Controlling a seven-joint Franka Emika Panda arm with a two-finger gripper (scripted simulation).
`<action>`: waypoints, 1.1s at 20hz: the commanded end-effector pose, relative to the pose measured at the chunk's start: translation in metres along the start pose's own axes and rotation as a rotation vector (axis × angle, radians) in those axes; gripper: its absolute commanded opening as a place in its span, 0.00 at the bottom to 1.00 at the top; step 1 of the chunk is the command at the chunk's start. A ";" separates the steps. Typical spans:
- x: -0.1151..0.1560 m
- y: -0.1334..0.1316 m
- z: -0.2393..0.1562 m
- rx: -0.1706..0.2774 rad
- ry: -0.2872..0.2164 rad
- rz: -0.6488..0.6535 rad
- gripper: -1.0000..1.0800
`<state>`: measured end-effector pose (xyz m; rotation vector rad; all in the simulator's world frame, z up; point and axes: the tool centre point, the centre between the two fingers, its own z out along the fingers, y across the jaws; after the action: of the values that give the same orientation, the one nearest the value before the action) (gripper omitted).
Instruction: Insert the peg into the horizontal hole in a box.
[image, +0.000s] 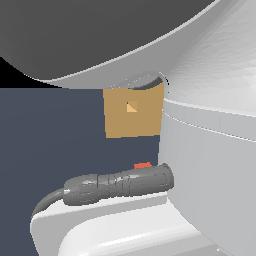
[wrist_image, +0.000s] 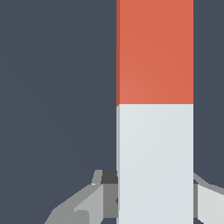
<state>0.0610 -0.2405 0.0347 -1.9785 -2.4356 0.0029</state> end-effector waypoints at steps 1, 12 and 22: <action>0.022 0.003 -0.009 -0.003 -0.001 0.003 0.00; 0.136 0.014 -0.048 -0.004 -0.001 0.026 0.00; 0.225 0.027 -0.079 -0.004 -0.002 0.045 0.00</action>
<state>0.0414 -0.0251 0.1085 -2.0284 -2.3965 0.0019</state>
